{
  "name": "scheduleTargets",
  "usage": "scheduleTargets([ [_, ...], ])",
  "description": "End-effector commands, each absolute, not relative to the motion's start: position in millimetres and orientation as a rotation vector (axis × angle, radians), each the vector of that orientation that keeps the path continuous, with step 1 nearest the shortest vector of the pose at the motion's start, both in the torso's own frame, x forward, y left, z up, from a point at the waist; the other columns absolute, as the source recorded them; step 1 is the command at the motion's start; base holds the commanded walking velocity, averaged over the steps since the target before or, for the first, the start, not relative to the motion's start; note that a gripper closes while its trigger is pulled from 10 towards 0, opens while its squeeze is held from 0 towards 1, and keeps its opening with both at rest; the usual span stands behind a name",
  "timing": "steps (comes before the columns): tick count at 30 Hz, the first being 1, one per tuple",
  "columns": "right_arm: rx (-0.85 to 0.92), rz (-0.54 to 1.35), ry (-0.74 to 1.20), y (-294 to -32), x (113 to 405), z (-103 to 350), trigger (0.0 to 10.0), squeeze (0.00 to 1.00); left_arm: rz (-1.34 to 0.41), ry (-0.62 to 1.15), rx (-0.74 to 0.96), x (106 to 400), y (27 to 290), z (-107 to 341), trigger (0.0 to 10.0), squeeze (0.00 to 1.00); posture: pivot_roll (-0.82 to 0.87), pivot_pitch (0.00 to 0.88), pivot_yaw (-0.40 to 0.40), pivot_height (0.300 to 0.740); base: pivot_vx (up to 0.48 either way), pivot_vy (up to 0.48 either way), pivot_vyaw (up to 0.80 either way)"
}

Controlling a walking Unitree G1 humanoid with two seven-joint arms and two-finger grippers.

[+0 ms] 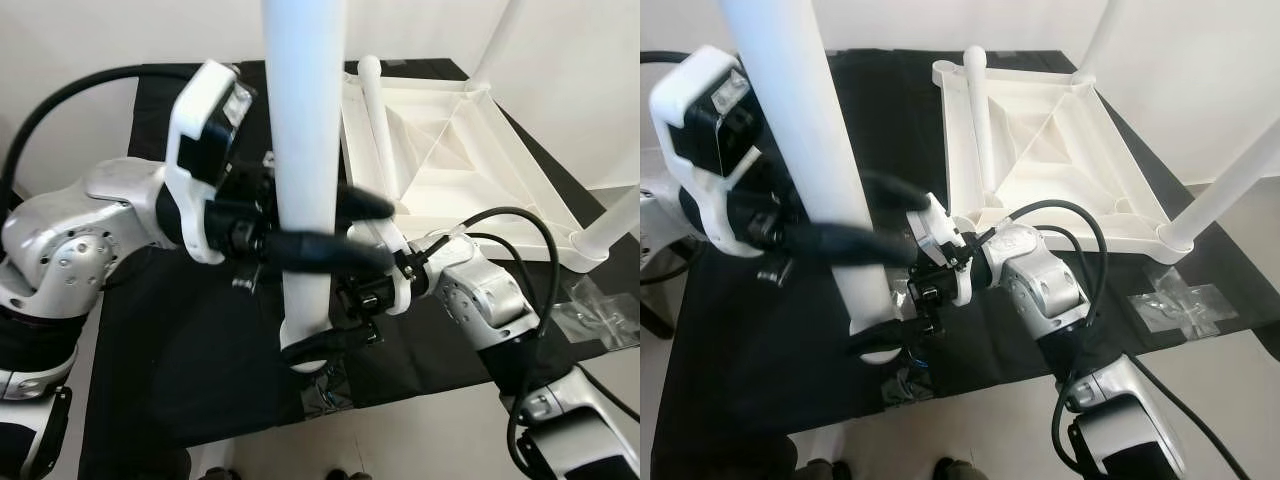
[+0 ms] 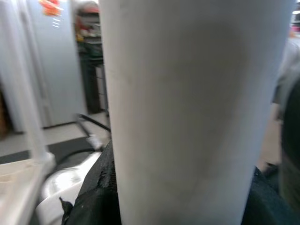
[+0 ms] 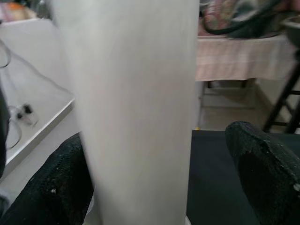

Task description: Building children table

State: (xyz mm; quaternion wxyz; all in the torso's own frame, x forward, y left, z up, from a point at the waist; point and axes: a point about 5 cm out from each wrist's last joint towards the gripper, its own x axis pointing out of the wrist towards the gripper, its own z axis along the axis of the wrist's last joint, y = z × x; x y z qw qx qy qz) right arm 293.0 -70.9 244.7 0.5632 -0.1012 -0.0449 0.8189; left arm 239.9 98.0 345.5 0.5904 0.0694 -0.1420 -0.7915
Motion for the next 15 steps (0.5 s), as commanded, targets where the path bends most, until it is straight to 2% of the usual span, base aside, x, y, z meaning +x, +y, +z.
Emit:
scheduleTargets([
  [1, -0.269, 1.975, -0.104, -64.5, 291.2, 243.9, 10.0, 0.0, -1.906, -0.33, 0.196, 237.4, 91.1, 346.4, 0.0, 0.0, 0.09, 0.18, -0.107, 0.74, 0.0, 0.0, 0.0],
  [4, -0.271, 1.995, -0.101, -60.5, 291.8, 245.0, 10.0, 0.0, -1.936, -0.322, 0.209, 237.8, 88.1, 346.0, 0.0, 0.0, 0.09, 0.181, -0.106, 0.74, 0.0, 0.0, 0.0],
  [5, -0.267, 2.01, -0.099, -56.8, 292.4, 246.3, 2.5, 0.0, -1.957, -0.317, 0.225, 238.1, 84.0, 345.9, 0.0, 0.0, 0.09, 0.182, -0.104, 0.74, 0.0, 0.0, 0.0],
  [7, -0.267, 2.01, -0.099, -56.8, 292.4, 246.3, 2.5, 0.0, -1.957, -0.317, 0.225, 238.1, 84.0, 345.9, 0.0, 0.0, 0.09, 0.182, -0.104, 0.74, 0.0, 0.0, 0.0],
  [8, -0.259, 2.022, -0.099, -53.3, 292.9, 247.7, 0.0, 0.0, -1.972, -0.313, 0.235, 238.9, 79.7, 345.7, 0.0, 0.0, 0.09, 0.184, -0.103, 0.74, 0.0, 0.0, 0.0],
  [15, -0.237, 2.049, -0.103, -48.4, 293.9, 249.2, 0.0, 0.0, -1.994, -0.316, 0.234, 245.0, 72.5, 347.3, 0.0, 0.0, 0.08, 0.186, -0.102, 0.74, 0.0, 0.0, 0.0],
])
